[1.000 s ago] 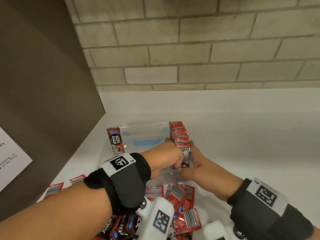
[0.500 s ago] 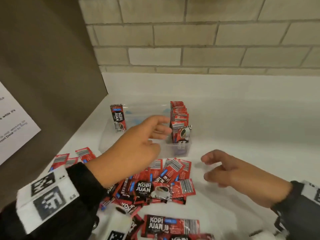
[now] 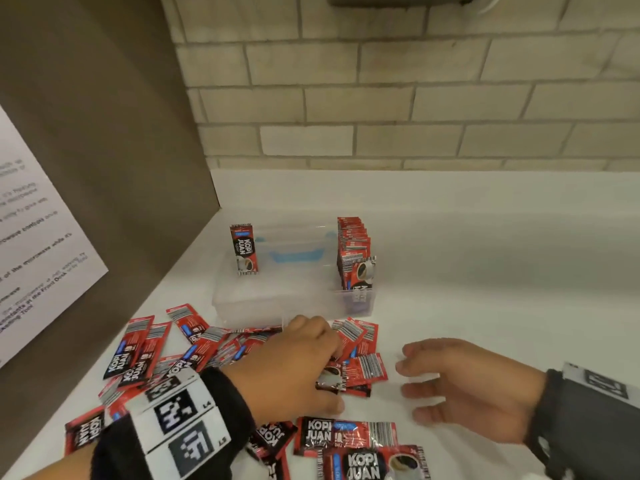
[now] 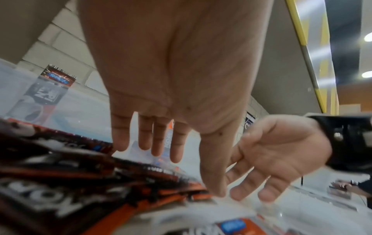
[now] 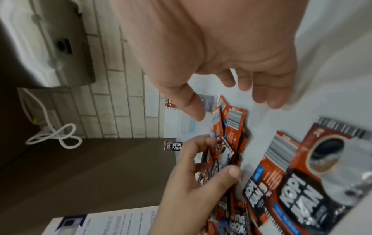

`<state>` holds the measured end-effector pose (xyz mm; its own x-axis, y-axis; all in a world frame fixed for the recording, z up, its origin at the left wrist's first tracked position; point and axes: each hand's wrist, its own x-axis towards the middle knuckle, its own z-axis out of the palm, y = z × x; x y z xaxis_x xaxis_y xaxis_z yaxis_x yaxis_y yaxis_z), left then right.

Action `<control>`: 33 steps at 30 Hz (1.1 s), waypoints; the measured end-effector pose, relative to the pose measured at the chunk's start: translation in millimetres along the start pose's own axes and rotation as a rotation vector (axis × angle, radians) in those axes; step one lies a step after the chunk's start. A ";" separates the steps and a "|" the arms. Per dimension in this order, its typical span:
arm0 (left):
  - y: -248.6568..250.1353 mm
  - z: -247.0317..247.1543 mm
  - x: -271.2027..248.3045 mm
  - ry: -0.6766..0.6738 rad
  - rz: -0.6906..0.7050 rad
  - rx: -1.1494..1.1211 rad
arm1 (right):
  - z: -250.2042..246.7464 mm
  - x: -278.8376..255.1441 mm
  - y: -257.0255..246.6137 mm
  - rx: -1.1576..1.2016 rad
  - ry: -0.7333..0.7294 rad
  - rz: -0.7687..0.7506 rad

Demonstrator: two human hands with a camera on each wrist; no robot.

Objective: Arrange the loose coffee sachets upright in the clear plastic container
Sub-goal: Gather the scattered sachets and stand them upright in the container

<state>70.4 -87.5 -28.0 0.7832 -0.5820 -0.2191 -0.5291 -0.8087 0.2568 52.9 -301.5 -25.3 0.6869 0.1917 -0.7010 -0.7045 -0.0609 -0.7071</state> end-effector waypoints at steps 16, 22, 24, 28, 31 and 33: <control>1.6 5.5 4.1 0.120 0.040 -0.272 | 17.6 3.6 -1.9 0.219 -0.117 -0.040; 6.0 8.5 0.4 0.193 0.055 -0.353 | 27.1 5.6 -2.0 0.222 -0.098 -0.177; 5.5 9.0 0.2 0.241 0.076 -0.360 | 29.1 7.9 -3.2 0.176 -0.078 -0.259; 3.9 5.2 -2.5 0.407 0.030 -0.448 | 30.3 6.6 -20.1 0.047 -0.009 -0.447; 5.5 -2.1 -3.0 0.404 0.007 -0.596 | 30.4 5.9 -37.6 0.023 -0.055 -0.559; 6.4 -6.4 -1.1 0.336 0.019 -0.574 | 32.0 7.7 -47.5 -0.012 -0.112 -0.602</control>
<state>68.2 -91.4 -20.0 0.8837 -0.4626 0.0718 -0.3589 -0.5709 0.7384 86.0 -265.8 5.8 0.9404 0.2974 -0.1648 -0.1963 0.0791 -0.9773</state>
